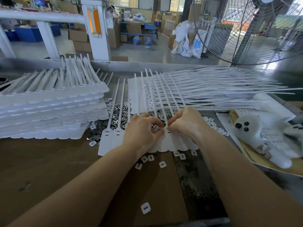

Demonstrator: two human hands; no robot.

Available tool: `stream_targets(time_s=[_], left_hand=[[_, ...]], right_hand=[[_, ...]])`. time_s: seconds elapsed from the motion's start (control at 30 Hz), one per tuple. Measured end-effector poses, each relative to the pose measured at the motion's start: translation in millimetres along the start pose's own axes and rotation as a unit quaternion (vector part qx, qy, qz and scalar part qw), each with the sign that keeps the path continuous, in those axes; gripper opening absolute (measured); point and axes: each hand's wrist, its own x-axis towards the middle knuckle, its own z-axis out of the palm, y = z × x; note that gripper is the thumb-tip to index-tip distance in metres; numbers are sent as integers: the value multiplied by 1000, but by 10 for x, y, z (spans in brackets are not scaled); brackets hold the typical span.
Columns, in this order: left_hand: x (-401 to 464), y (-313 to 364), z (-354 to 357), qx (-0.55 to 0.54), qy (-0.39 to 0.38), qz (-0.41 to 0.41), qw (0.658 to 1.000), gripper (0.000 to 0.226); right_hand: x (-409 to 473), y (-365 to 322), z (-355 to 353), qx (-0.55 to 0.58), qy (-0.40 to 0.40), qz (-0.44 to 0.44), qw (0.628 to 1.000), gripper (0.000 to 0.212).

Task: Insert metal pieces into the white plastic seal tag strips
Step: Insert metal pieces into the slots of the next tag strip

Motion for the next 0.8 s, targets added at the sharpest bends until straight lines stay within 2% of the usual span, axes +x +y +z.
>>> stream_targets(time_s=[0.13, 0.27, 0.43, 0.57, 0.7, 0.8], left_hand=[[-18, -1, -8, 20, -11, 10, 1000, 20], [-21, -6, -21, 11, -18, 14, 1000, 19], [-22, -8, -27, 4, -20, 13, 1000, 18], [-19, 0, -28, 1, -21, 9, 1000, 17], [-15, 1, -31, 0, -26, 5, 1000, 17], [-13, -4, -28, -2, -27, 2, 1000, 18]], right_hand=[[-39, 24, 10, -24, 22, -34, 999, 12], [-18, 108, -99, -28, 81, -43, 995, 15], [59, 314, -321, -69, 150, -5, 986, 21], [113, 447, -343, -123, 148, 10, 981, 17], [170, 499, -295, -167, 121, -4, 979, 25], [199, 509, -282, -188, 124, -5, 974, 23]])
